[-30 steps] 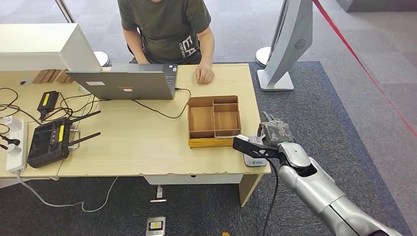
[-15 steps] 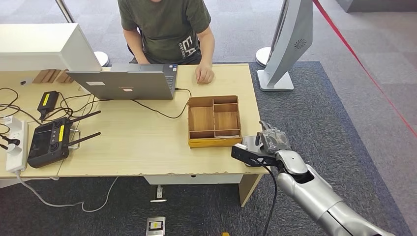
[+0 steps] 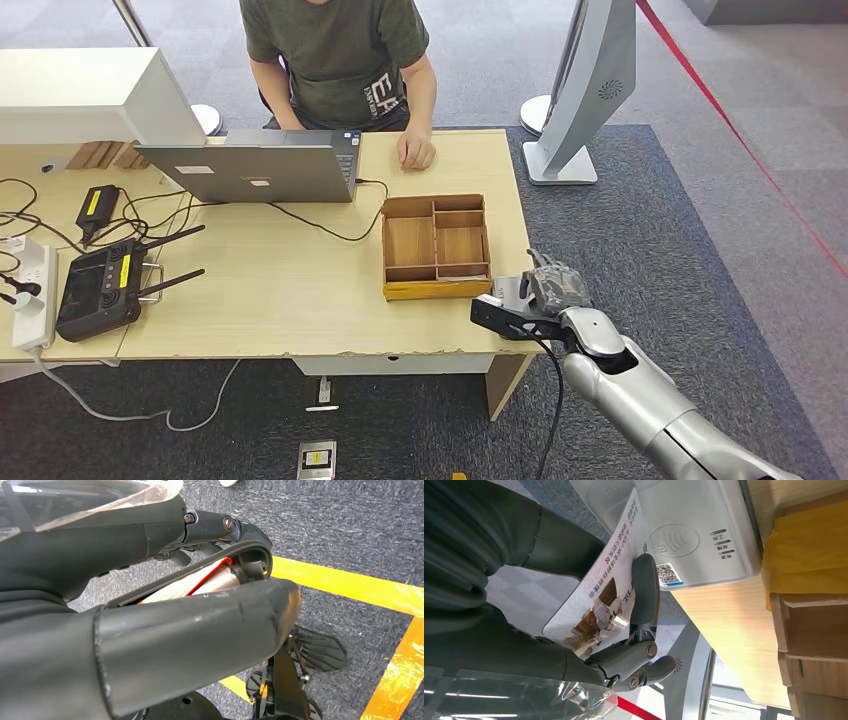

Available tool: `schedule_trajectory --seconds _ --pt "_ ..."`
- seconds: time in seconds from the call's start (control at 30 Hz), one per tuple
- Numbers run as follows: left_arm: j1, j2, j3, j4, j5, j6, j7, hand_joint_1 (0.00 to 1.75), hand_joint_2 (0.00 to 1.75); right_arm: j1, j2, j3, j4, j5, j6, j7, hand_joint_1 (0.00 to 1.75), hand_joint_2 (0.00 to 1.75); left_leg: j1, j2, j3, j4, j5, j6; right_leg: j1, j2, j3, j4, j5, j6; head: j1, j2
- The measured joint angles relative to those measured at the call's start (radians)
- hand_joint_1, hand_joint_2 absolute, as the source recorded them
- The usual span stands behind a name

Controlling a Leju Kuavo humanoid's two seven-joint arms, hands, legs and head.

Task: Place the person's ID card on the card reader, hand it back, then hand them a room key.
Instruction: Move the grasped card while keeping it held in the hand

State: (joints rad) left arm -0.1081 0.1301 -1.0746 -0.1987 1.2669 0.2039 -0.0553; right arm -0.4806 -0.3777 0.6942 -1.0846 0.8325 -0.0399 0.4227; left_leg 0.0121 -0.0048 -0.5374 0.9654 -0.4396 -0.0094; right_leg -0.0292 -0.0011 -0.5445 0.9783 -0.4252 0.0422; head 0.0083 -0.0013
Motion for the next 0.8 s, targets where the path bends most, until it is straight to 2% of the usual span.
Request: schedule_trajectory --seconds 0.43,0.8 --pt "0.000 0.000 0.000 0.000 -0.021 -0.013 -0.010 0.00 0.00 0.025 -0.001 -0.003 0.012 -0.031 -0.038 0.002 1.75 1.75 0.000 0.000 0.002 0.000 0.000 0.000 0.000 0.000 0.001 0.000 0.000 0.000 0.000 0.000" --pt "0.000 0.000 0.000 0.000 -0.024 -0.017 -0.016 0.00 0.00 0.053 -0.002 -0.044 0.014 0.004 -0.034 0.007 1.75 1.75 0.000 0.000 0.005 0.000 0.000 0.000 0.000 0.000 0.004 -0.001 0.000 0.000 0.000 0.000"
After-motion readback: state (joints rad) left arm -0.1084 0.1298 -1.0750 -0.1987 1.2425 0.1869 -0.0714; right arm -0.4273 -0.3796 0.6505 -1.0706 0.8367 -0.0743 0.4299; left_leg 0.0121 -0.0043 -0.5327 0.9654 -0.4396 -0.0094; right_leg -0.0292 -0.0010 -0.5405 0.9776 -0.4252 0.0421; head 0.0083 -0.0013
